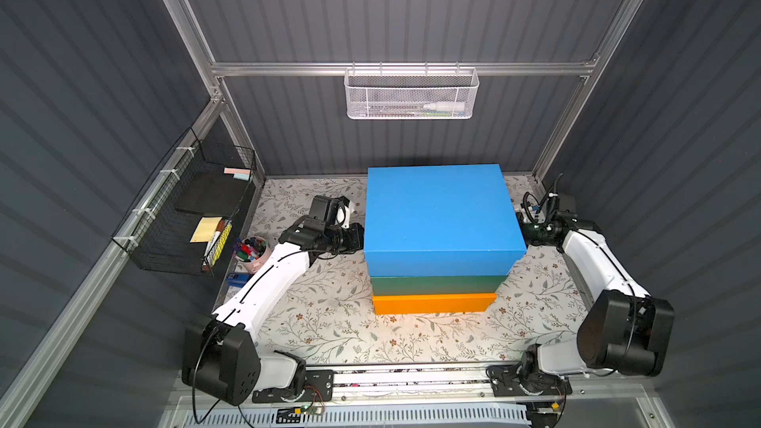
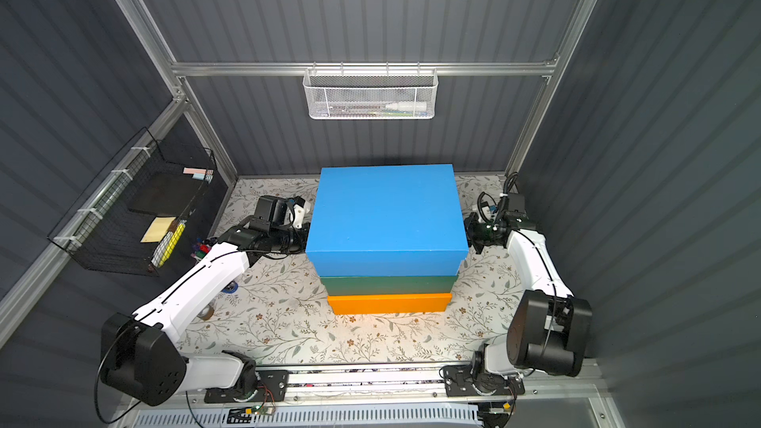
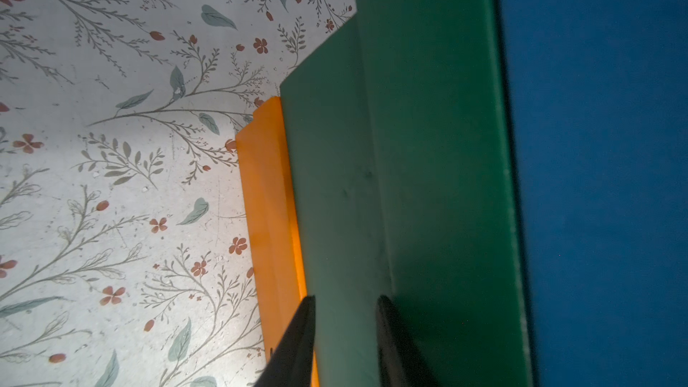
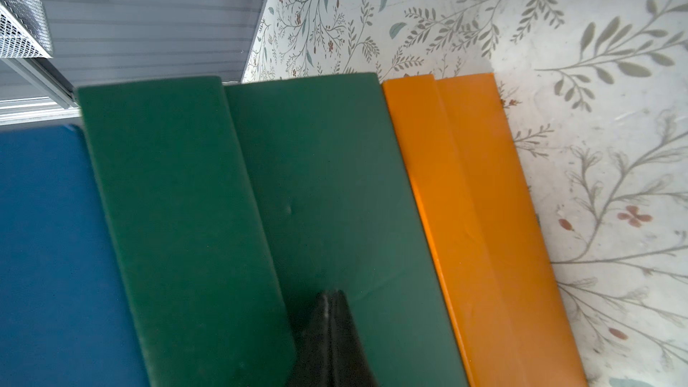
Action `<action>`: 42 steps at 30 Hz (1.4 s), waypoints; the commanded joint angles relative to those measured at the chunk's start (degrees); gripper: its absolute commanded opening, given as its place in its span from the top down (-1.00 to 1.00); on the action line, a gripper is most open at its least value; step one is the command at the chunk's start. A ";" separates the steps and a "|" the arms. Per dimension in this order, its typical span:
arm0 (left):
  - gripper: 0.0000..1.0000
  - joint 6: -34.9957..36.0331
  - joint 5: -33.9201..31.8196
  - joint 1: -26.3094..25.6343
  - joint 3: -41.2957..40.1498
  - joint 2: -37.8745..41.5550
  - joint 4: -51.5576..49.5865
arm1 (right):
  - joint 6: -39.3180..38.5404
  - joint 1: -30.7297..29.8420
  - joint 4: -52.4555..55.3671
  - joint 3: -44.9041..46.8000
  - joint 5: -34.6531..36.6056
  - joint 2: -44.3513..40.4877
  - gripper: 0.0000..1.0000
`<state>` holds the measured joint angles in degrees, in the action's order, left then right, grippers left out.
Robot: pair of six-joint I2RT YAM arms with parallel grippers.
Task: Stack the shoeboxes
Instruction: Adjust the shoeboxes in the shoebox.
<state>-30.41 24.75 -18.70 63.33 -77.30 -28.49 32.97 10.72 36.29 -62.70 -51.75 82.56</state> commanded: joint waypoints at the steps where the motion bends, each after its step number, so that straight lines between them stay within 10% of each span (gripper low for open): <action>1: 0.34 0.11 1.41 -0.73 1.05 1.81 0.65 | -1.03 -1.28 0.98 -0.86 -2.76 -0.15 1.00; 32: 0.34 -1.92 1.85 -0.73 -2.64 5.40 0.83 | -2.55 -1.26 3.80 1.28 -0.11 -2.52 1.00; 42: -0.10 1.09 -0.51 -0.73 2.07 2.31 -1.58 | -3.02 -1.16 4.87 0.47 0.51 -2.41 0.73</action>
<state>-31.18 22.35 -18.70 61.32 -74.11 -31.24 30.79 10.24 38.94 -61.82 -49.71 80.62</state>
